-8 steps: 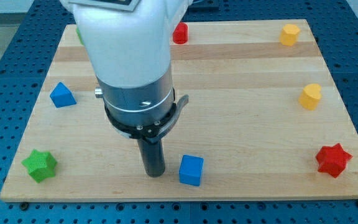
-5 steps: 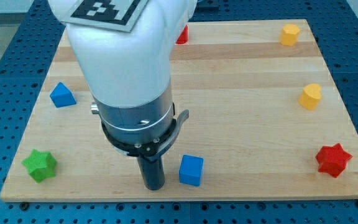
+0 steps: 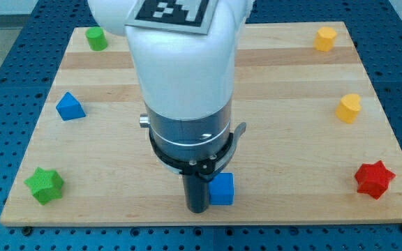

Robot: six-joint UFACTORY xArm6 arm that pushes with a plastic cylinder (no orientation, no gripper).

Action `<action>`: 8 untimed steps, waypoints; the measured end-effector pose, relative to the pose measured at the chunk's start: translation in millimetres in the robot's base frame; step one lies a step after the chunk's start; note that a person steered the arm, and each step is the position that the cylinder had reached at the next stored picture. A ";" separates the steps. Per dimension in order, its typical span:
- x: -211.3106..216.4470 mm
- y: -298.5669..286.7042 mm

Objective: Place the blue cube to the left side of red star

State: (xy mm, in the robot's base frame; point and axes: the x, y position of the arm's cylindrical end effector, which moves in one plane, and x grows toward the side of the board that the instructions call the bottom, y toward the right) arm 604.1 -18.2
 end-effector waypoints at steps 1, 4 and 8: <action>0.0 9.2; -23.6 9.8; -15.5 18.7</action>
State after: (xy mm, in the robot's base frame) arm 588.6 0.5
